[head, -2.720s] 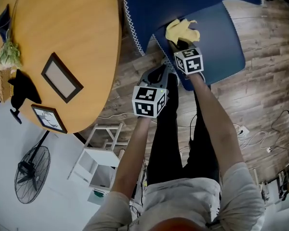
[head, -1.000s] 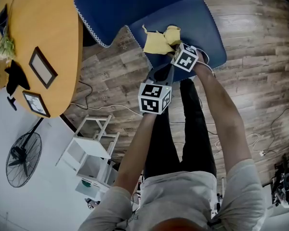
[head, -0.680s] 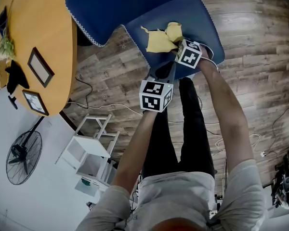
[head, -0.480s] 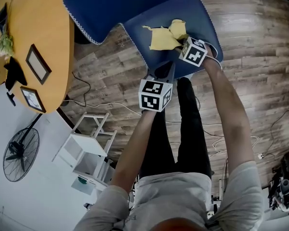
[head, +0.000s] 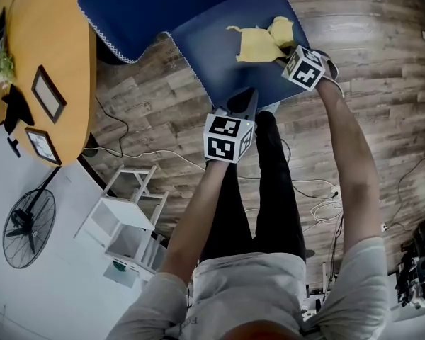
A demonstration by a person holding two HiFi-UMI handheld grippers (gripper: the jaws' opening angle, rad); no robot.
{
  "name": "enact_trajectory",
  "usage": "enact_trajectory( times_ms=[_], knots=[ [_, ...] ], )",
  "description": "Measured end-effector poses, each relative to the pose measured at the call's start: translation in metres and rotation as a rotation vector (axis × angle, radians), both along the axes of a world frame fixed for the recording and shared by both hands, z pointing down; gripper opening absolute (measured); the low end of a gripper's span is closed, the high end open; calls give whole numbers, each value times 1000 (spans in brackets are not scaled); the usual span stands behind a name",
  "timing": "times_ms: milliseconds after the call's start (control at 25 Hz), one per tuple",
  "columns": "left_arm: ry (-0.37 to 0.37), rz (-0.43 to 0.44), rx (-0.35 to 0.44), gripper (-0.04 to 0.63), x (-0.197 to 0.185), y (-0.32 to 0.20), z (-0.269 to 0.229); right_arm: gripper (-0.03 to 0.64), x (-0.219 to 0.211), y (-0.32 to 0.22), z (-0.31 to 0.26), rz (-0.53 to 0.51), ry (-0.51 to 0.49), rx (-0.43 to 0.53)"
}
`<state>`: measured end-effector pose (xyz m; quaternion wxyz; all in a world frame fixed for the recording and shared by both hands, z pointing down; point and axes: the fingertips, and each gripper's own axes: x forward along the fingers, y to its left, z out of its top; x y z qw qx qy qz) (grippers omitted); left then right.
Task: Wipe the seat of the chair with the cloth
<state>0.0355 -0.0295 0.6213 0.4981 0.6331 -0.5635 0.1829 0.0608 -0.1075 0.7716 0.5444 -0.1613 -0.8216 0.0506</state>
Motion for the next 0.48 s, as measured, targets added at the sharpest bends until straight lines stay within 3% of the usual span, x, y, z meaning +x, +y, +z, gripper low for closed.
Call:
enact_trajectory(
  times_ms=[480],
  knots=[
    [0, 39, -3, 28, 6, 18, 9, 71, 52, -28, 2, 246, 42, 41]
  ],
)
